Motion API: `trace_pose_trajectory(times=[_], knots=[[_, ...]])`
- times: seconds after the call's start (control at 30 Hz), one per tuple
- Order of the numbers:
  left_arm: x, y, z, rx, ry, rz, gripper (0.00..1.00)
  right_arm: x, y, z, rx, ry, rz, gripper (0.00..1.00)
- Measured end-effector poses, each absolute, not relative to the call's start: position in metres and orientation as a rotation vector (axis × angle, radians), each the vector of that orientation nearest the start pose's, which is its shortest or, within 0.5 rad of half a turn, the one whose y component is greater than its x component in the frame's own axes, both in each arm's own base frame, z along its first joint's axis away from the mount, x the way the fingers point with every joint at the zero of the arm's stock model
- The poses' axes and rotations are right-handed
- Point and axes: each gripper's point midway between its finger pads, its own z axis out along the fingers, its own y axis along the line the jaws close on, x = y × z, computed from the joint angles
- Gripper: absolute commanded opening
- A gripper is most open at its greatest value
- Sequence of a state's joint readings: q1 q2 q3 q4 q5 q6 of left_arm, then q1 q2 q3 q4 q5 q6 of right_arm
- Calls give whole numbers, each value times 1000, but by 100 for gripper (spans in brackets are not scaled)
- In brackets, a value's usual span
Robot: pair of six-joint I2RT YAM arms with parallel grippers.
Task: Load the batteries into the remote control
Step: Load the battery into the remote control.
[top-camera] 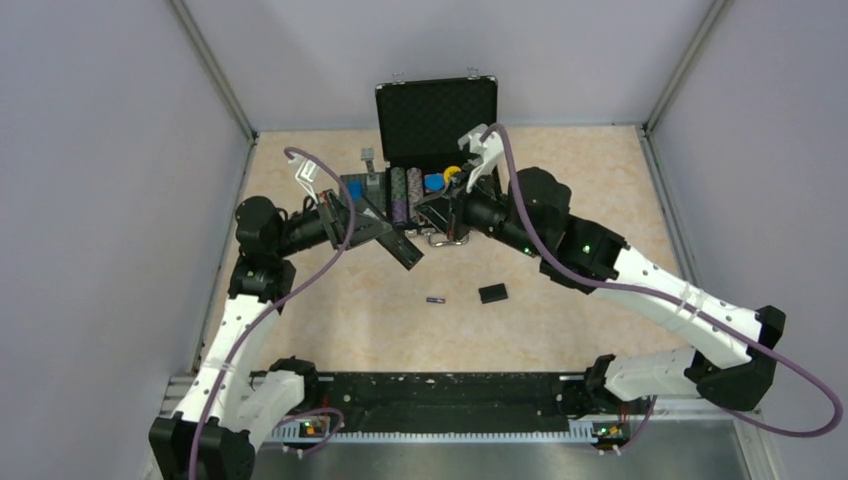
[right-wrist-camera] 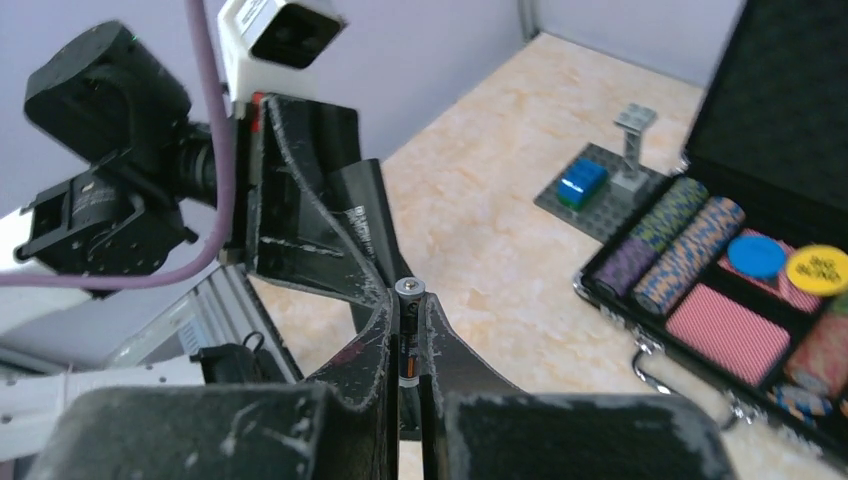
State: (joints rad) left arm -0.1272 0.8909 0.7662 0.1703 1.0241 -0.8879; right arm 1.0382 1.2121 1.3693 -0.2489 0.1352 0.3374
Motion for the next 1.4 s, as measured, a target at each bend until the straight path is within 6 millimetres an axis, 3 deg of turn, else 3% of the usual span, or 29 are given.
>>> trace_pose_trajectory(times=[0.27, 0.53, 1.13, 1.4], knots=[[214, -197, 366, 293, 1694, -1567, 0, 188, 377, 398, -802, 1574, 1028, 0], [219, -197, 369, 251, 1691, -1573, 0, 169, 385, 396, -953, 1503, 1070, 0], [221, -198, 378, 260, 1653, -1592, 0, 179, 391, 386, -1015, 1466, 983, 0], [218, -198, 375, 304, 1654, -1578, 0, 181, 396, 372, -1023, 1461, 979, 0]])
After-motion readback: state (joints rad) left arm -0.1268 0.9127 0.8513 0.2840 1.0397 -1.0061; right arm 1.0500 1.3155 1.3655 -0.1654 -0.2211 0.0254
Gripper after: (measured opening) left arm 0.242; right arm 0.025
